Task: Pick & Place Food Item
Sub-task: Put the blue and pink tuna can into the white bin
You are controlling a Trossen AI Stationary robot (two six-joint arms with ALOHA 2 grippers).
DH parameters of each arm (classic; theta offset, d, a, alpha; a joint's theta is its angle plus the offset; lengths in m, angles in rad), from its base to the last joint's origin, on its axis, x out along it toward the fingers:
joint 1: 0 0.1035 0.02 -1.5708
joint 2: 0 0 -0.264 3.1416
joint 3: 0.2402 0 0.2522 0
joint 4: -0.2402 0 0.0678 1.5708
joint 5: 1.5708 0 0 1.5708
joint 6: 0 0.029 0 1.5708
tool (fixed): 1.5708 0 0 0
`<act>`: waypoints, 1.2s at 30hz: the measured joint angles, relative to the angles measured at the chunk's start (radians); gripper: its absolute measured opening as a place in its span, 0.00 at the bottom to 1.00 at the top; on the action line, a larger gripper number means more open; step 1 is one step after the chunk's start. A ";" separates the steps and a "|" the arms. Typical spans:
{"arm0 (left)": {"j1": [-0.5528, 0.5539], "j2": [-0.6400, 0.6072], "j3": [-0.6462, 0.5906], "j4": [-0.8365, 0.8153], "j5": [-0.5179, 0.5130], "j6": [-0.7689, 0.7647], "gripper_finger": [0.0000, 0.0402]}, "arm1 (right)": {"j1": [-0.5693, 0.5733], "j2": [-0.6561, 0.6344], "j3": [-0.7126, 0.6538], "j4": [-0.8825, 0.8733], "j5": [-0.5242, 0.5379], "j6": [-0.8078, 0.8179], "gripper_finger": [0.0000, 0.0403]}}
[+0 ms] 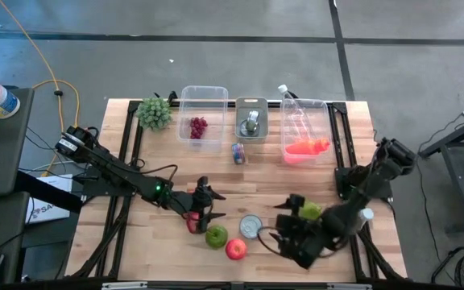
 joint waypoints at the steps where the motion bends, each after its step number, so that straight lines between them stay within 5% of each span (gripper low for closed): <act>1: -0.002 0.000 0.000 0.000 0.000 -0.005 0.62 | -0.016 0.000 -0.012 0.003 -0.035 0.004 0.99; 9: -0.011 0.000 0.000 0.006 0.000 -0.008 0.62 | -0.048 0.001 -0.133 0.019 -0.058 0.127 0.95; 14: -0.005 0.000 0.000 0.008 0.000 0.040 0.62 | -0.032 0.001 -0.214 0.044 0.182 0.258 0.95; 18: 0.005 0.000 0.000 0.008 0.000 0.088 0.62 | -0.062 0.001 -0.250 0.043 0.254 0.307 0.95; 36: 0.007 0.000 0.000 0.000 0.000 -0.005 0.62 | -0.107 0.001 -0.285 0.212 0.240 0.221 0.99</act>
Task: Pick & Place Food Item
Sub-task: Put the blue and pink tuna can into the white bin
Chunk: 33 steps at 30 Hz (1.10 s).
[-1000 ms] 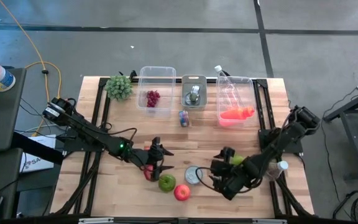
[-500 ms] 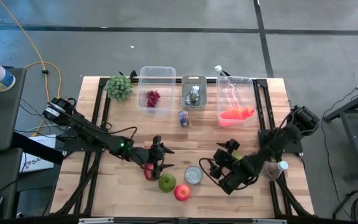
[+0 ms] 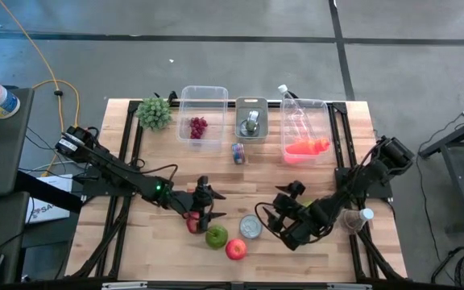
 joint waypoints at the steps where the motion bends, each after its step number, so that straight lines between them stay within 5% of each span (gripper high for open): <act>1: -0.003 0.000 0.000 0.000 0.000 -0.001 0.62 | -0.001 0.000 0.000 0.013 0.002 -0.025 0.98; 17: -0.028 0.000 0.000 -0.026 0.001 -0.003 0.62 | -0.019 0.000 0.000 0.108 -0.028 -0.099 0.98; 25: -0.028 0.000 0.000 -0.027 0.001 -0.017 0.62 | -0.076 0.041 0.001 0.185 0.169 -0.099 0.98; 33: -0.028 0.000 0.000 -0.062 0.001 -0.070 0.62 | -0.187 0.129 0.000 0.387 0.120 -0.232 0.98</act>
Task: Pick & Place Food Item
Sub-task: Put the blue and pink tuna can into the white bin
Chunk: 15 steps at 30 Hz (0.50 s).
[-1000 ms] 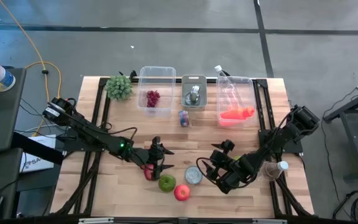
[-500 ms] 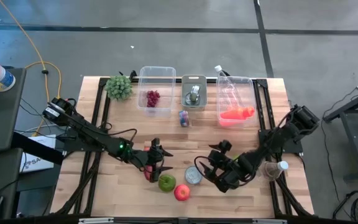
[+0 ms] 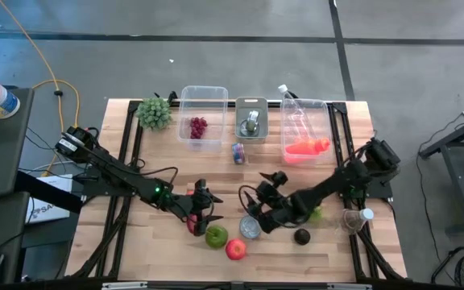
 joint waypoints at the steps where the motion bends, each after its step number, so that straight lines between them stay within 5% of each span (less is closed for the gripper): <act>1: 0.000 0.000 0.000 0.000 0.000 0.000 0.62 | -0.017 0.010 0.000 0.043 -0.007 -0.037 0.98; 15: -0.014 0.000 0.000 -0.001 -0.004 0.001 0.62 | -0.209 0.084 0.001 0.247 -0.213 -0.231 0.98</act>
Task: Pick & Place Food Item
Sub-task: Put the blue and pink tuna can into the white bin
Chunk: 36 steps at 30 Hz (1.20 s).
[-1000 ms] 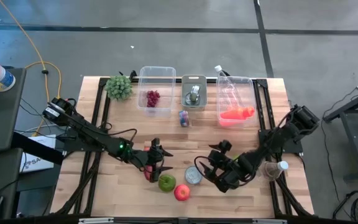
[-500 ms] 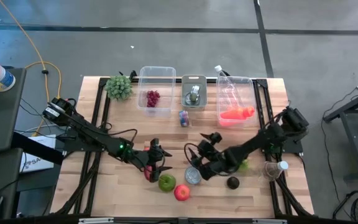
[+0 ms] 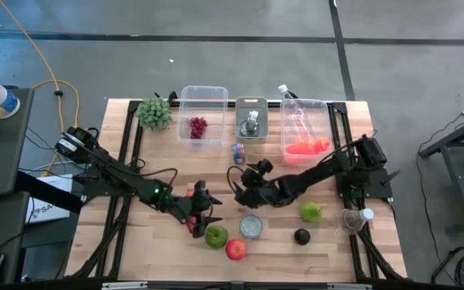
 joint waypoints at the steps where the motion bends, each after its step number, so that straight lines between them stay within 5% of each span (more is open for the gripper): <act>1: -0.002 0.000 0.000 0.000 0.000 0.000 0.62 | -0.013 0.000 0.000 0.008 0.002 -0.017 0.98; 29: -0.019 0.000 0.000 0.005 0.002 0.001 0.62 | -0.258 0.099 0.000 0.150 -0.114 -0.073 0.98; 36: -0.031 -0.001 0.000 0.014 0.001 0.011 0.62 | -0.300 0.099 0.000 0.147 -0.239 -0.072 0.84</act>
